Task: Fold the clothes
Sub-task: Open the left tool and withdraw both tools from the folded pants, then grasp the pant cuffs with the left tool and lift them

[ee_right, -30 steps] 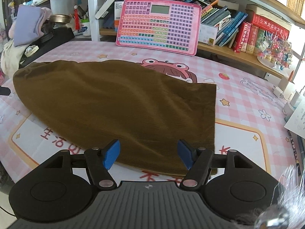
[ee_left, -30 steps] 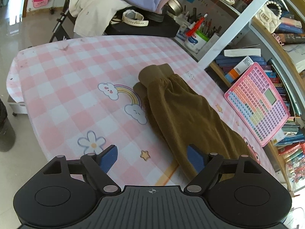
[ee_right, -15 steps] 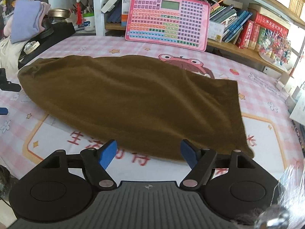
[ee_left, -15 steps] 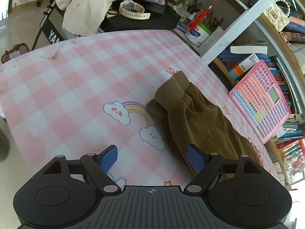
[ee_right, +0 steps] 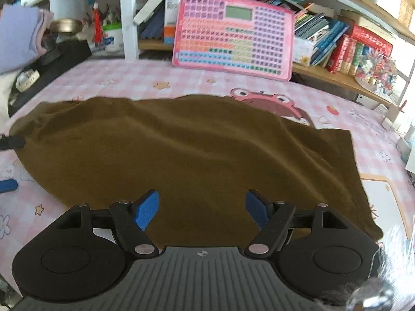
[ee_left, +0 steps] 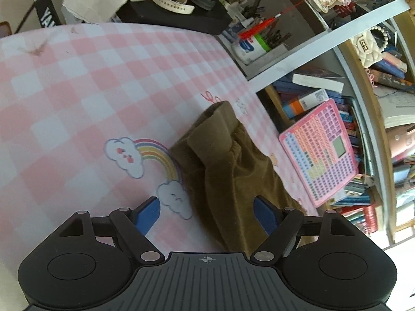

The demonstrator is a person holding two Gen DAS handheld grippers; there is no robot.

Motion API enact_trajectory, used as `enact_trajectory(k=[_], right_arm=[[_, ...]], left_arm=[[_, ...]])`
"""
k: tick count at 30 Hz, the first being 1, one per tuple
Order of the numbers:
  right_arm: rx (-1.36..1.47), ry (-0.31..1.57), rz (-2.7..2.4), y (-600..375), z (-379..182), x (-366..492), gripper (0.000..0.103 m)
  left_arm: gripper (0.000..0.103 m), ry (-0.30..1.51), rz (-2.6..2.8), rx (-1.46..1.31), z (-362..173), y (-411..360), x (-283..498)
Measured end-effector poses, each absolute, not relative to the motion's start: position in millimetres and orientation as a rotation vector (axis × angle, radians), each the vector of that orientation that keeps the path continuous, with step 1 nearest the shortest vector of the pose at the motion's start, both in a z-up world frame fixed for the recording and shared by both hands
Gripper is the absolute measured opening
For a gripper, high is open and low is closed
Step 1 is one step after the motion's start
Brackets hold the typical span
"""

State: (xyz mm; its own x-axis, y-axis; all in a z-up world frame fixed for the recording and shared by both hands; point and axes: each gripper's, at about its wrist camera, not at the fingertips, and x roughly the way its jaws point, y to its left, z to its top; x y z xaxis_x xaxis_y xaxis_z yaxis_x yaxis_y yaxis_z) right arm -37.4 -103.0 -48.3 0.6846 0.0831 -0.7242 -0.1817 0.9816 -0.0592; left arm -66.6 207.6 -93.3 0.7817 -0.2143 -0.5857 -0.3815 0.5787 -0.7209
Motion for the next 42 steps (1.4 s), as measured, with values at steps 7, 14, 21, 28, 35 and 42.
enact_trajectory(k=[7,14,21,28,35,42], right_arm=[[-0.244,0.847,0.207,-74.2,-70.2,-46.9,0.07],[-0.259,0.858,0.234,-75.1,-69.5,-46.3,0.07],[-0.263,0.866,0.248,-75.5,-68.2,-43.9,0.071],[-0.245,0.876,0.255,-78.3,-68.6,-41.2,0.072],[-0.239,0.879,0.263,-79.8,-68.1,-40.4,0.072],[-0.254,0.874,0.263,-79.3,-68.2,-41.2,0.073]], left_arm=[[0.08,0.658,0.089,-1.063,-101.9,212.1,-54.6],[0.077,0.644,0.065,-1.103,-108.0,208.6,-40.0],[0.04,0.696,0.08,-1.104,-111.1,201.3,-29.5],[0.024,0.607,0.002,-0.868,-78.1,180.0,-32.2],[0.029,0.641,0.005,-0.942,-89.5,189.7,-29.9],[0.059,0.676,0.033,-1.058,-110.5,198.3,-25.1]])
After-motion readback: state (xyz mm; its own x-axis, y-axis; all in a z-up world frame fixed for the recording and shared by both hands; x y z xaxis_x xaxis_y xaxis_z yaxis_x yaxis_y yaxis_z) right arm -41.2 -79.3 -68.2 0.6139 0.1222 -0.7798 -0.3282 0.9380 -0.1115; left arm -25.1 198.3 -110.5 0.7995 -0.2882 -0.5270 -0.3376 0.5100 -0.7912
